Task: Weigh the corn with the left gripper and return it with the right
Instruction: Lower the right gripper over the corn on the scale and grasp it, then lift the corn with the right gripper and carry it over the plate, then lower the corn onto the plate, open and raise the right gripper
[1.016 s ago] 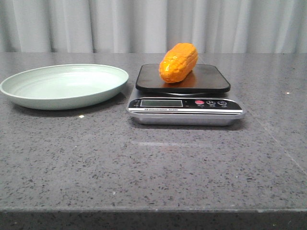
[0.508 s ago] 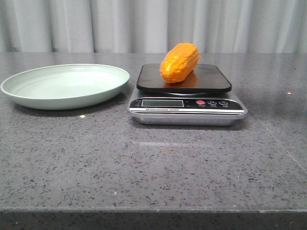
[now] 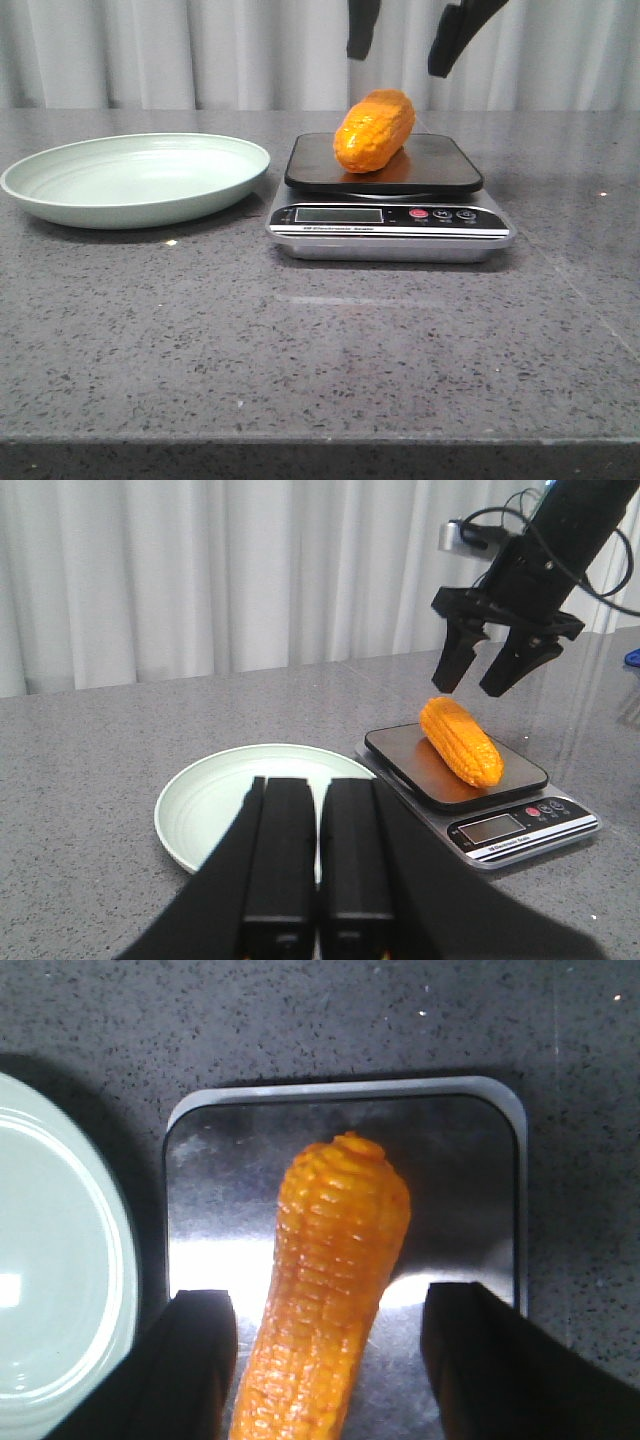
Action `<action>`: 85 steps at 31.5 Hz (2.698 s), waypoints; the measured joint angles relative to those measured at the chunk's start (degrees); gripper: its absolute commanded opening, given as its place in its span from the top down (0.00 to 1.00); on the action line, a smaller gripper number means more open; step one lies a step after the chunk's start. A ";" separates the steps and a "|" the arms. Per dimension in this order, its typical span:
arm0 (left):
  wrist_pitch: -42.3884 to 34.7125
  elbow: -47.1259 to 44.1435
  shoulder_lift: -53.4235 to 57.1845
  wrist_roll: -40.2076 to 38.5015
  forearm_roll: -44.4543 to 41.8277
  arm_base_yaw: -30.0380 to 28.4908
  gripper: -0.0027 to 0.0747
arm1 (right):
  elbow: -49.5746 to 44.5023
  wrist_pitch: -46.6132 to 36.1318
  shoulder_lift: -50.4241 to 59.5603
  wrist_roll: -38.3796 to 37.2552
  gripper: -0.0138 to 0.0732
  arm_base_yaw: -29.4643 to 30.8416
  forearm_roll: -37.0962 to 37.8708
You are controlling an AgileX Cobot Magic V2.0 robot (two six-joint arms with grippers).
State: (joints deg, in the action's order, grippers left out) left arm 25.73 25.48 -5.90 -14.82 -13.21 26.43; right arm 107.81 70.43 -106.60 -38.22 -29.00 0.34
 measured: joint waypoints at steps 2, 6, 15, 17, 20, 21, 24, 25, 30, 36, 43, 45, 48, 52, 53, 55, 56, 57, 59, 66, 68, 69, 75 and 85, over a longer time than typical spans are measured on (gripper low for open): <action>0.00 0.00 0.00 0.00 0.00 0.00 0.79 | 0.11 0.22 -1.17 -0.61 0.26 -0.68 0.23; 0.05 0.00 0.00 0.00 0.00 0.00 0.79 | 0.11 0.51 -3.72 -0.87 0.26 -2.07 0.26; 0.13 0.00 0.00 0.00 0.00 0.00 0.79 | 1.05 0.51 -6.88 -0.99 0.52 -2.92 0.55; 0.13 0.00 0.00 0.00 0.00 0.00 0.79 | 1.31 0.51 -6.88 -1.09 0.64 -2.92 0.55; 0.13 0.00 0.00 0.00 0.00 0.00 0.79 | 1.54 0.51 -6.88 -0.28 0.68 -2.92 0.55; 0.13 0.00 0.00 0.00 0.00 0.00 0.79 | 1.54 0.51 -6.92 0.13 0.67 -2.92 0.55; 0.13 0.00 0.00 0.00 0.00 0.00 0.79 | 1.54 0.51 -7.01 1.67 0.67 -3.07 0.55; 0.13 0.00 0.00 0.00 0.00 0.00 0.79 | 1.68 0.51 -7.01 1.99 0.67 -3.24 0.55; 0.13 0.00 0.00 0.00 0.00 0.00 0.79 | 3.95 0.55 -7.14 4.71 0.67 -4.85 0.78; 0.13 0.00 0.00 0.00 0.00 0.00 0.79 | 8.46 -1.78 -7.71 6.64 0.67 -9.84 0.91; 0.55 0.00 0.00 0.00 0.00 0.00 0.79 | 15.24 -5.28 -14.25 6.88 0.67 -14.10 -1.57; 0.55 0.00 0.00 0.00 0.00 0.00 0.79 | 17.06 -5.28 -16.50 6.88 0.66 -14.39 -2.51; 0.59 0.00 0.00 0.00 0.00 0.00 0.79 | 19.93 -5.28 -19.87 6.88 0.56 -14.56 -4.29; 0.59 0.00 0.00 0.00 0.00 0.00 0.79 | 22.04 -5.51 -22.57 6.88 0.31 -14.56 -5.96; 0.59 0.00 0.00 0.00 0.00 0.00 0.79 | 22.14 -5.51 -22.69 6.88 0.26 -14.56 -6.09; 0.59 0.00 0.00 0.00 0.00 0.00 0.79 | 22.29 -5.51 -23.00 6.88 0.18 -14.56 -6.23; 0.59 0.00 0.00 0.00 0.00 0.00 0.79 | 22.40 -5.62 -23.05 6.88 0.17 -14.56 -6.23; 0.59 0.00 0.00 0.00 0.00 0.00 0.79 | 22.52 -5.62 -23.05 6.88 0.15 -14.56 -6.32; 0.59 0.00 0.00 0.00 0.00 0.00 0.79 | 22.94 -5.75 -23.05 6.88 0.15 -14.56 -6.32; 0.59 0.00 0.00 0.00 0.00 0.00 0.79 | 28.84 -2.94 -23.05 6.88 0.15 -13.82 -6.45; 0.59 0.00 0.00 0.00 0.00 0.00 0.79 | 31.15 -1.05 -23.05 6.88 0.15 -13.17 -6.60; 0.59 0.00 0.00 0.00 0.00 0.00 0.79 | 31.98 -0.45 -23.05 7.09 0.15 -12.56 -6.58; 0.59 0.00 0.00 0.00 0.00 0.00 0.79 | 36.27 1.21 -20.21 11.89 0.15 -7.46 -6.75; 0.68 0.00 0.00 0.00 0.00 0.00 0.79 | 35.24 1.99 -10.26 21.87 0.15 2.00 -12.96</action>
State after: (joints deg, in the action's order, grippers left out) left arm 26.41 25.48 -5.90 -14.82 -13.21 26.43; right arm 143.05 72.43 -116.86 -16.35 -27.00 -12.62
